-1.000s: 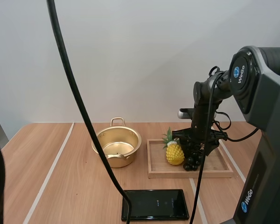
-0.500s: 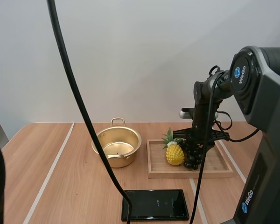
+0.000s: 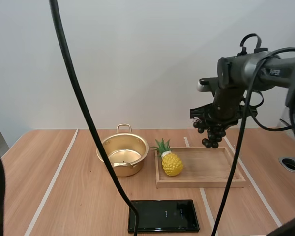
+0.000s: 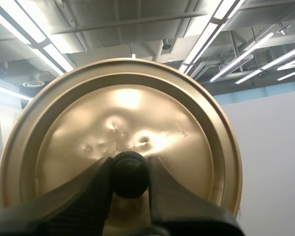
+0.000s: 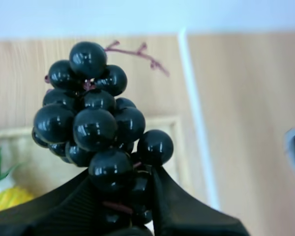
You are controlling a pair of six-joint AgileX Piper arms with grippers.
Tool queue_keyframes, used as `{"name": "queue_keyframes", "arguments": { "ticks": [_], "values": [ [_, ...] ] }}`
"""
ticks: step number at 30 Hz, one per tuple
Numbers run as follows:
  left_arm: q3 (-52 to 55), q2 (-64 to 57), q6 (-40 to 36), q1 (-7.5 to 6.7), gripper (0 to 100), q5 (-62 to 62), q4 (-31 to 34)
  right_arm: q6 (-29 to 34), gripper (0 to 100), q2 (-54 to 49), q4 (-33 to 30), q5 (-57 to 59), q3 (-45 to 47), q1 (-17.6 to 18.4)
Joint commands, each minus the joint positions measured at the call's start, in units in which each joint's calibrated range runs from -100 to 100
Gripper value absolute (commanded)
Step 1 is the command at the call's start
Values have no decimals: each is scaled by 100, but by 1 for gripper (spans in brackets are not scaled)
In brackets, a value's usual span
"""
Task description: Open the pot, put the grape inside, and close it
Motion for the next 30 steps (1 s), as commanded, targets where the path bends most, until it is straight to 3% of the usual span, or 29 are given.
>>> {"name": "queue_keyframes", "arguments": {
  "ticks": [1, 9, 14, 18, 21, 26, 30],
  "values": [
    [-25, 0, 10, 8, 0, -56, -89, 6, 0, -449, -394, -371, 5, -14],
    [-25, 0, 10, 8, 0, -56, -89, -252, 0, -1325, -472, -1201, -33, -14],
    [-25, 0, 10, 8, 0, -56, -89, -301, 0, -1579, -305, -1116, -663, -14],
    [-25, -42, 11, 8, 0, -56, -89, -499, 0, -1628, 182, -790, -1287, -14],
    [-25, -71, 11, 8, 0, -56, -89, -1367, 0, -1628, 1276, -389, -1686, -14],
    [-25, -82, 19, 8, 0, -56, -89, -3300, 0, -1628, 3770, 917, -2062, -14],
    [-25, -82, 19, 8, 0, -56, -89, -4486, 0, -1628, 5080, 2125, -2103, -14]
  ]
}}
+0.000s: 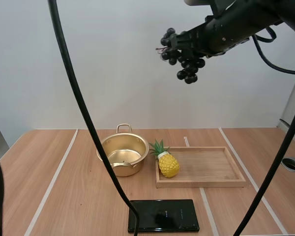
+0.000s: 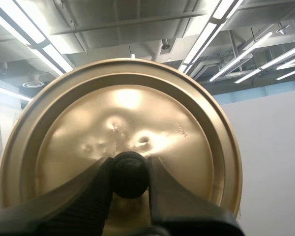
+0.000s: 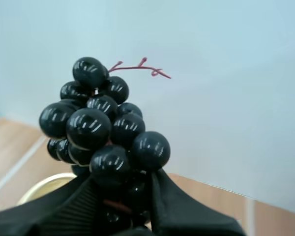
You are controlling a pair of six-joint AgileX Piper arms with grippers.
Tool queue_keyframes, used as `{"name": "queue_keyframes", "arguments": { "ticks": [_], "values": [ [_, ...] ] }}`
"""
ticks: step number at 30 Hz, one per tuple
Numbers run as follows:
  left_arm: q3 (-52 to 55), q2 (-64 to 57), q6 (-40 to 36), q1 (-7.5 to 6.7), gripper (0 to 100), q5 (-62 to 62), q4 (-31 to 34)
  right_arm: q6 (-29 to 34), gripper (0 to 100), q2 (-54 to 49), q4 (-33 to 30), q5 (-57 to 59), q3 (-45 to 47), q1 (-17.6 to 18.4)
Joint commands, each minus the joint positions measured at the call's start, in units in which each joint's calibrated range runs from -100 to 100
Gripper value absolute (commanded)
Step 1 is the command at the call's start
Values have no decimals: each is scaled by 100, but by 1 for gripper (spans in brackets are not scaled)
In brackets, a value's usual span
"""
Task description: Open the pot, put the grape inside, and close it
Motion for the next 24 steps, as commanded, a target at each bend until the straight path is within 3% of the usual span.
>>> {"name": "queue_keyframes", "arguments": {
  "ticks": [1, 11, 18, 24],
  "values": [
    [-25, -26, 7, 8, 0, -135, -89, -876, 0, -86, 939, 780, -93, -14],
    [-25, -26, 7, 8, 0, -47, -89, -1545, 0, 548, 1039, 1357, -93, 116],
    [-25, -26, 7, 8, 0, 23, -89, -1620, 0, 1168, 363, 1357, -93, 831],
    [-25, -26, 127, 8, 0, 165, -89, -957, 0, 1584, -766, 396, -93, 1631]
  ]
}}
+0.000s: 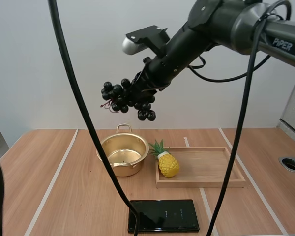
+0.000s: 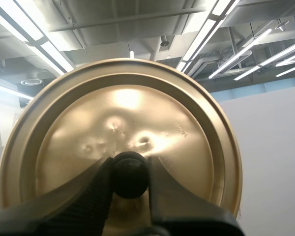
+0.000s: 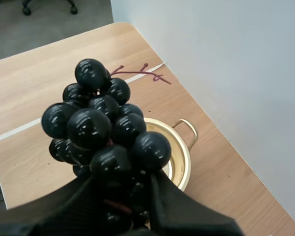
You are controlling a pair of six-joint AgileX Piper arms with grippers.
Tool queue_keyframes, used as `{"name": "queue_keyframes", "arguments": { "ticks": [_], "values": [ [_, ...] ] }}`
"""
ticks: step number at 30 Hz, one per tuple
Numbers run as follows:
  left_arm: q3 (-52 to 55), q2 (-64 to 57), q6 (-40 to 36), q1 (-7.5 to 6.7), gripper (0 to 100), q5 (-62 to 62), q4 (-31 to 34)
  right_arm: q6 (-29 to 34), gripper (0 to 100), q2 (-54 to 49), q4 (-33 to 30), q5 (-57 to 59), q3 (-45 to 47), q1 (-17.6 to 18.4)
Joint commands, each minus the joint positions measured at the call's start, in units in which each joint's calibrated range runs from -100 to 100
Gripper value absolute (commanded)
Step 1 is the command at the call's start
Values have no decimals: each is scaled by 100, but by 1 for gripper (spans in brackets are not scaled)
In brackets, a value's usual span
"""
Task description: Open the pot, put the grape inside, and close it
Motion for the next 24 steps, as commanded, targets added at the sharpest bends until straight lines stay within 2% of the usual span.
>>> {"name": "queue_keyframes", "arguments": {
  "ticks": [1, 5, 10, 24],
  "values": [
    [-25, -26, 138, 8, 0, 3, -89, 396, 0, 119, -625, -611, -51, 318],
    [-25, -26, 193, 8, 0, 3, -89, 834, 0, 401, -1277, -954, -51, 630],
    [-25, -26, 193, 8, 0, 3, -89, 1361, 0, 775, -1793, -1245, -51, 794],
    [-25, -26, 193, 8, 0, 3, -89, 1876, 0, 1875, -1898, -2354, -51, 853]
  ]
}}
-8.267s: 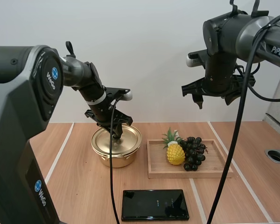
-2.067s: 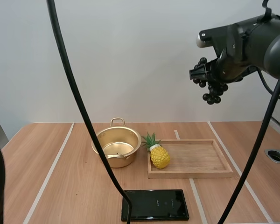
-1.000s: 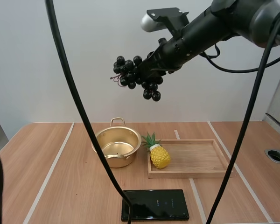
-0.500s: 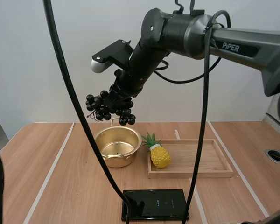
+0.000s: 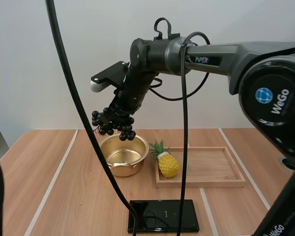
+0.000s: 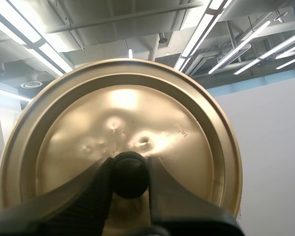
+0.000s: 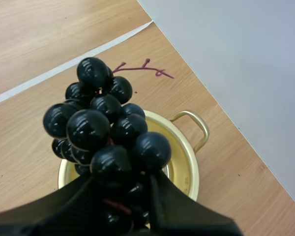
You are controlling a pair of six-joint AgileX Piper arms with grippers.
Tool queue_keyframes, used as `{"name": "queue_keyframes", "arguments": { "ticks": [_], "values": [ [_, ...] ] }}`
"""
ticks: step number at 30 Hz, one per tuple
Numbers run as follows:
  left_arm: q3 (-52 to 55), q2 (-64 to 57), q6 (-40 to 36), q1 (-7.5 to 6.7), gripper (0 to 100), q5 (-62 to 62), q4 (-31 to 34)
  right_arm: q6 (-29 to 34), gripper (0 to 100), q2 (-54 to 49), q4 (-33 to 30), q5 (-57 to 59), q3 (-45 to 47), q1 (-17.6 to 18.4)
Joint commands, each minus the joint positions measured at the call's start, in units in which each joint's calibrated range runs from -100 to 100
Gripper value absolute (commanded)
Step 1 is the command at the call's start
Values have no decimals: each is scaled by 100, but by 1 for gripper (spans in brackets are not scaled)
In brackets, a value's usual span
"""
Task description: Open the pot, put the grape inside, and close it
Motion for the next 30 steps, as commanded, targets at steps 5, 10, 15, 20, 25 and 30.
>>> {"name": "queue_keyframes", "arguments": {
  "ticks": [5, 10, 15, 20, 25, 30],
  "values": [
    [-25, -26, 23, 8, 0, -45, -89, 138, 0, 603, -43, -350, -40, 6],
    [-25, -26, 23, 8, 0, -45, -89, 306, 0, 1045, -374, -463, -40, 6],
    [-25, -26, 23, 8, 0, -45, -89, 684, 0, 1393, -1070, -650, -40, 6],
    [-25, -26, 23, 8, 0, 9, -89, 751, 0, 1554, -1228, -649, -40, 6],
    [-25, -26, 23, 8, 0, 9, -89, 1309, 0, 1596, -1862, -532, -40, 6],
    [-25, -26, 23, 8, 0, 9, -89, 1592, 0, 1596, -2300, -173, -40, 6]
  ]
}}
